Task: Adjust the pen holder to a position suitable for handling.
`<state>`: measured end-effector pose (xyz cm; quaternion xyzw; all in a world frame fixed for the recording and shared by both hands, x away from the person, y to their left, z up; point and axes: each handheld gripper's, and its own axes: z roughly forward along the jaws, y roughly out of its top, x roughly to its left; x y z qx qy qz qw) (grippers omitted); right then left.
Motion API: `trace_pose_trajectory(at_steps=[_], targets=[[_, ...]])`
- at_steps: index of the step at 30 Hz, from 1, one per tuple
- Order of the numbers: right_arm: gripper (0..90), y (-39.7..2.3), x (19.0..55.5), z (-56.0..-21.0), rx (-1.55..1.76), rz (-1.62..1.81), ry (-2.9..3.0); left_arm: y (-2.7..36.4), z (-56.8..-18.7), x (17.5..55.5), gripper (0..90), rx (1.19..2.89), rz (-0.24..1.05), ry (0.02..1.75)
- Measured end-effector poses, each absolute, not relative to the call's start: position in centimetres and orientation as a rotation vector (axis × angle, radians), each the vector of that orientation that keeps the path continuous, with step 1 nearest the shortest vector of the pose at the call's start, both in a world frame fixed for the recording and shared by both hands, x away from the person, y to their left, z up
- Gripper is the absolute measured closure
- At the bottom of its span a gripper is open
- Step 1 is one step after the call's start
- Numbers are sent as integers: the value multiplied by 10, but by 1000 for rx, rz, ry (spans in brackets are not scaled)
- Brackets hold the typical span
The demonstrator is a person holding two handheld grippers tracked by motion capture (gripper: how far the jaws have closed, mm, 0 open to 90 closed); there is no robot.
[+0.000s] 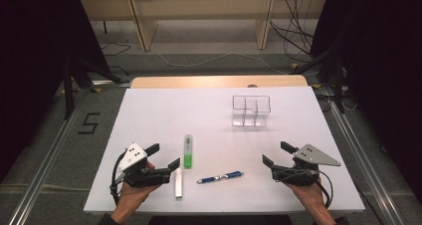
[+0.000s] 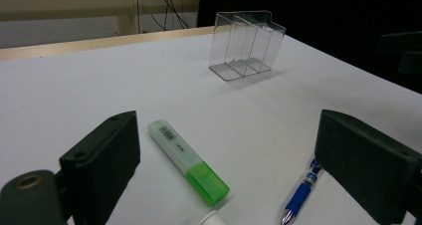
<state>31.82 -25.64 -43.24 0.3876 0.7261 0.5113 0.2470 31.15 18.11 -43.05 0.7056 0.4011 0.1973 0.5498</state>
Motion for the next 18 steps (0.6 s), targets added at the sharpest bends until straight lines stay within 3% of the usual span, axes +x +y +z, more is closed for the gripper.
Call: trace_pose_trajectory(at_steps=[18], targets=[[217, -269, 361, -422, 1124, 1356, 1974, 182, -430, 311, 102, 1667, 471, 950]])
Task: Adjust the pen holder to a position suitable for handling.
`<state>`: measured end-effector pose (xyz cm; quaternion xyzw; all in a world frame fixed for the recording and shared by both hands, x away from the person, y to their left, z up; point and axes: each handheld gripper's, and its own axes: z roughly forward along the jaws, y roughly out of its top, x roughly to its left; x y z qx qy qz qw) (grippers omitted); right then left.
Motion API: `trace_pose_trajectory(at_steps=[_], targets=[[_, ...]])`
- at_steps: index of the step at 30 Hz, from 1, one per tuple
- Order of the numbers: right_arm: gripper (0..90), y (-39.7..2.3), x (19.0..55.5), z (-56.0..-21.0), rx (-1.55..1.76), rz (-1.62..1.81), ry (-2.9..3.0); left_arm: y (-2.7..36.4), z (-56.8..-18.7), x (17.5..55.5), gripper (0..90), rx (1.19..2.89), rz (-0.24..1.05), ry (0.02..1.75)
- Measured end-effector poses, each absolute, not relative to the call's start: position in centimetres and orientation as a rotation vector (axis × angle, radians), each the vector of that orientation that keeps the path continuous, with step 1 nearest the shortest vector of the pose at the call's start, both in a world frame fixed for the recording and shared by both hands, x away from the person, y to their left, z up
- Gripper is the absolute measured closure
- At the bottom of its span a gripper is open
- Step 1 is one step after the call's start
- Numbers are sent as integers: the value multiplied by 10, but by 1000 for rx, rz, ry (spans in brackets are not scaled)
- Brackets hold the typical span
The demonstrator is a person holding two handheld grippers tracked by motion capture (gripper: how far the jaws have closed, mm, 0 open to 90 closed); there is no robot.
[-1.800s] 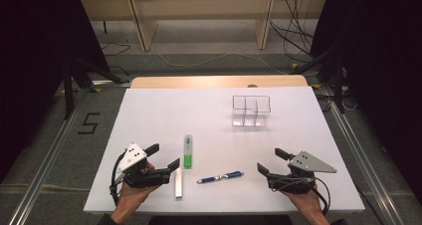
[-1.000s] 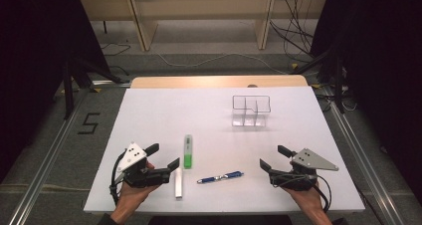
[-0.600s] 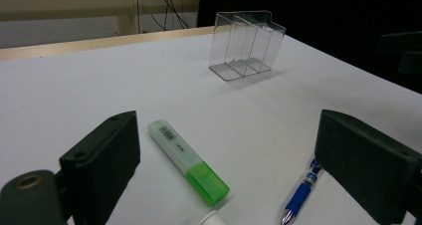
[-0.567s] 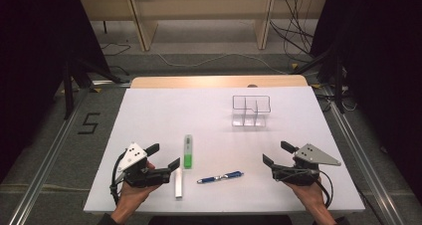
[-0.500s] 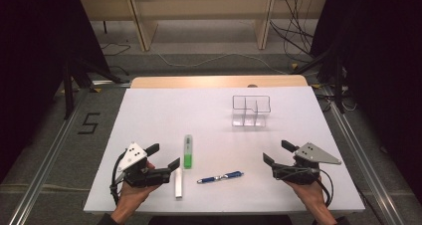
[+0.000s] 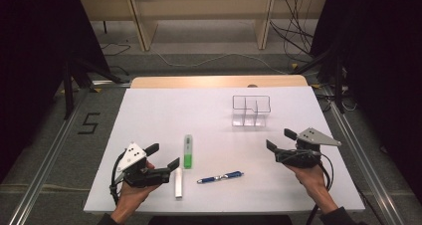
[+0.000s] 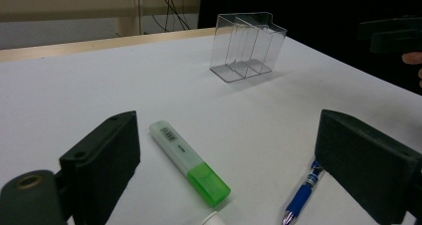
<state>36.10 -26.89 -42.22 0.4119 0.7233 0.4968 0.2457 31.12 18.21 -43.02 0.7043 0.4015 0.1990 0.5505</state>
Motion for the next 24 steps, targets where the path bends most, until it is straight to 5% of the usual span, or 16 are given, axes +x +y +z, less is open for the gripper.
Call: trace_pose_trajectory(at_steps=[14, 24], targets=[[310, -275, 407, -414, 1206, 1266, 1953, 183, -430, 312, 101, 1662, 477, 954], [577, -283, 443, -414, 1314, 1204, 1883, 183, -430, 311, 101, 1658, 475, 958]])
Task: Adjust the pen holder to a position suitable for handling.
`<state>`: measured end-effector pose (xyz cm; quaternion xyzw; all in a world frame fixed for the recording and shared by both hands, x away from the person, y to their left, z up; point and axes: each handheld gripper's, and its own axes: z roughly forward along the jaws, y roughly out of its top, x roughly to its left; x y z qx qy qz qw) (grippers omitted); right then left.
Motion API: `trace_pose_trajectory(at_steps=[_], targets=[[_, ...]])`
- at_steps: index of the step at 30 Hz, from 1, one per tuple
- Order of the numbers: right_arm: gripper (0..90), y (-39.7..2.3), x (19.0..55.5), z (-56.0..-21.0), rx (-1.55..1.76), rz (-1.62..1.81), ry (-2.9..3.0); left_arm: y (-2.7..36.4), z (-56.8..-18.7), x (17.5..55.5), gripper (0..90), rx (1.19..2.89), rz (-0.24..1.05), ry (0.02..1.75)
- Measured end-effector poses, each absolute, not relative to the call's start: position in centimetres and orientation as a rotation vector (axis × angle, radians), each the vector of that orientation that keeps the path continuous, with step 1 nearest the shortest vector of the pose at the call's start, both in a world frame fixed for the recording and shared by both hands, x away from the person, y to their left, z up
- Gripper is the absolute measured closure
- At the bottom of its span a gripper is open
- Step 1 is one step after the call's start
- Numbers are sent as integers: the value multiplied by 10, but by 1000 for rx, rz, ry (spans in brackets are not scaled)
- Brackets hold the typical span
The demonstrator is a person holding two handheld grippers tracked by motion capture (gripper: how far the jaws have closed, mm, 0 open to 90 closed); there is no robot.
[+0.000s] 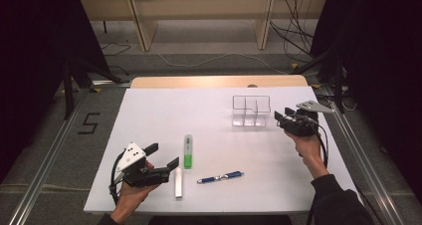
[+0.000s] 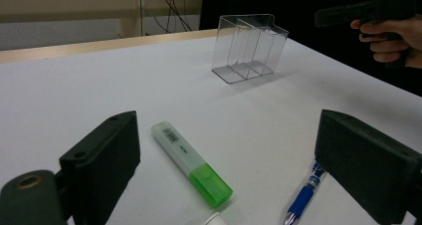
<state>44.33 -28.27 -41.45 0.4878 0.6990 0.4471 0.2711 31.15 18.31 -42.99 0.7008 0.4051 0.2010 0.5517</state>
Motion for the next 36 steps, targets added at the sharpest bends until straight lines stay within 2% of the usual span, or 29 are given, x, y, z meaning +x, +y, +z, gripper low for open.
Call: trace_pose_trajectory(at_steps=[3, 4, 5, 9, 12, 21, 36], targets=[[663, -283, 455, -418, 1338, 1162, 1884, 183, -430, 311, 102, 1656, 475, 958], [663, -283, 455, -418, 1338, 1162, 1884, 183, -430, 311, 102, 1656, 475, 958], [725, -284, 462, -421, 1353, 1148, 1885, 183, -430, 311, 101, 1656, 475, 958], [793, -284, 471, -425, 1371, 1125, 1889, 184, -430, 312, 102, 1657, 475, 959], [875, -283, 483, -432, 1388, 1107, 1904, 184, -430, 312, 102, 1656, 475, 957], [900, -277, 505, -445, 1406, 1086, 1958, 185, -429, 312, 102, 1651, 480, 958], [900, -270, 516, -454, 1396, 1089, 2003, 185, -429, 312, 102, 1654, 482, 960]])
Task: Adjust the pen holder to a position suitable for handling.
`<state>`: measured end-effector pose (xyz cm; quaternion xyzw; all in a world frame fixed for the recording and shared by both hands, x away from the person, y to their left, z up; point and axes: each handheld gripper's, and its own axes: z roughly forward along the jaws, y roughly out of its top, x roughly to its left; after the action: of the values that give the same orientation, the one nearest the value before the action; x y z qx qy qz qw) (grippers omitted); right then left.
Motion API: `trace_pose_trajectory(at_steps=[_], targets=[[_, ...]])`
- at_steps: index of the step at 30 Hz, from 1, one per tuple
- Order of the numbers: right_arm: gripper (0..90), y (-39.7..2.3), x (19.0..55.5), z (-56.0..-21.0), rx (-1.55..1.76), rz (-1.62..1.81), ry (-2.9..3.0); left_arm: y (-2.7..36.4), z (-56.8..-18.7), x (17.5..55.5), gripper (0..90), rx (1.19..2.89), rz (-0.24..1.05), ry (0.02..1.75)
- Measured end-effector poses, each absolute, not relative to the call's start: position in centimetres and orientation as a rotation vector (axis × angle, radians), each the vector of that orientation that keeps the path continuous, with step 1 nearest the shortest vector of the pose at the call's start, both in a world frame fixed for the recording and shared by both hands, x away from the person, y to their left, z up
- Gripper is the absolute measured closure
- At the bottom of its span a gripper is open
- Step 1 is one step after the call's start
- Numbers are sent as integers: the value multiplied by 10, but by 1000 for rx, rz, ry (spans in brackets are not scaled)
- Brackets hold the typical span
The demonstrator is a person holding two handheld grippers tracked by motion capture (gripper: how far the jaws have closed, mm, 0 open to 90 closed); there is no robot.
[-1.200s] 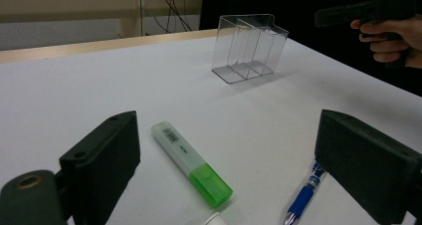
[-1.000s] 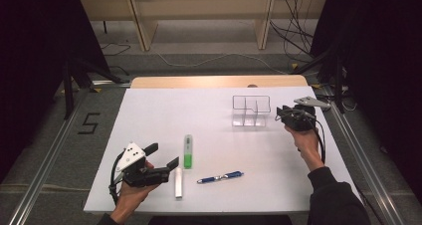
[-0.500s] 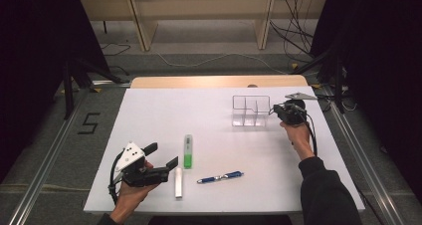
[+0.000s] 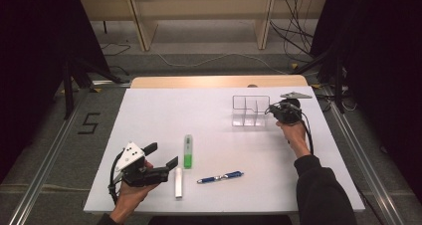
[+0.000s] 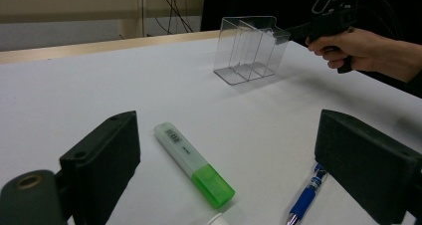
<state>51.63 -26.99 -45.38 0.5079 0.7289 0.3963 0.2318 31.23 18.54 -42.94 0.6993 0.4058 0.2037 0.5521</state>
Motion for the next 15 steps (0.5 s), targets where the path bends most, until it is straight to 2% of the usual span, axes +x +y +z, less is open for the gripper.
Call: trace_pose_trajectory(at_steps=[15], targets=[[900, -248, 518, -456, 1396, 1104, 2017, 185, -430, 312, 102, 1656, 480, 959]])
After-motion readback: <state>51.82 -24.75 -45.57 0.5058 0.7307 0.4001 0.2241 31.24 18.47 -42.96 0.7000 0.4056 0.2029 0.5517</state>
